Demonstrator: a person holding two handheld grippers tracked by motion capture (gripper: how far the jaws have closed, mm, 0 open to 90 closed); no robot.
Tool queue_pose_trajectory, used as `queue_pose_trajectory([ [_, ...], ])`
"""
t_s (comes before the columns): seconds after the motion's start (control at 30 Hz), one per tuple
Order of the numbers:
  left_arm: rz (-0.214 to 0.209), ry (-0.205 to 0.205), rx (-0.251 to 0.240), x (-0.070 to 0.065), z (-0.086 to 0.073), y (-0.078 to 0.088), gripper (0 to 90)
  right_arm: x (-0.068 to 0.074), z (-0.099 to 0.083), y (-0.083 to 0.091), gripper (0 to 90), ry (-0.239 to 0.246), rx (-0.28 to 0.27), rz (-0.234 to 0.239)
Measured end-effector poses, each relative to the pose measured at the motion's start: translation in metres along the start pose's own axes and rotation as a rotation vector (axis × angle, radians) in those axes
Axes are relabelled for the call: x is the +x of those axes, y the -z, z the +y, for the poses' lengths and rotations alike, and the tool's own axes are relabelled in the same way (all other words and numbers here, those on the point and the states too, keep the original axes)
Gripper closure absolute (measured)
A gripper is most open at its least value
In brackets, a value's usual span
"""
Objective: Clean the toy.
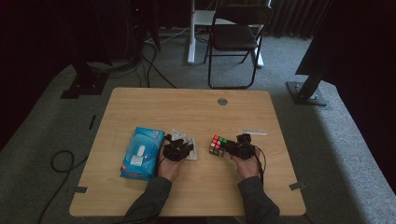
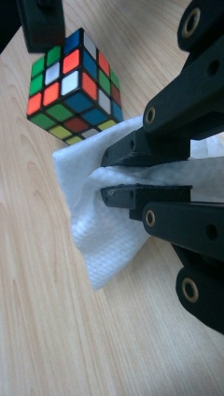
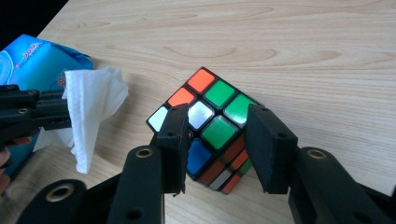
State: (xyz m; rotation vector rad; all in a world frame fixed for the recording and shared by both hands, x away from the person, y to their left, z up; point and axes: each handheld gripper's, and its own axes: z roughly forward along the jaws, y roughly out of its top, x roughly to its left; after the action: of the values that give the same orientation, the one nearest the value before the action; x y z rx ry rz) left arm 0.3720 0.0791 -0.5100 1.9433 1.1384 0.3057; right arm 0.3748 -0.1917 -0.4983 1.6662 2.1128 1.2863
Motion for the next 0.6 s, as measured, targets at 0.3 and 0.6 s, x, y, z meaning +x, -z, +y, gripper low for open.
queue_pose_trajectory([
  [0.3, 0.0, -0.007, -0.006, 0.0, 0.0041, -0.0001, 80.6, -0.004, 0.0042, -0.0068, 66.7, 0.002, -0.007, -0.013],
  [0.6, -0.008, -0.009, -0.012, -0.0004, 0.0044, -0.0013, 80.6, 0.0032, 0.0034, -0.0089, 70.2, 0.037, 0.022, 0.014],
])
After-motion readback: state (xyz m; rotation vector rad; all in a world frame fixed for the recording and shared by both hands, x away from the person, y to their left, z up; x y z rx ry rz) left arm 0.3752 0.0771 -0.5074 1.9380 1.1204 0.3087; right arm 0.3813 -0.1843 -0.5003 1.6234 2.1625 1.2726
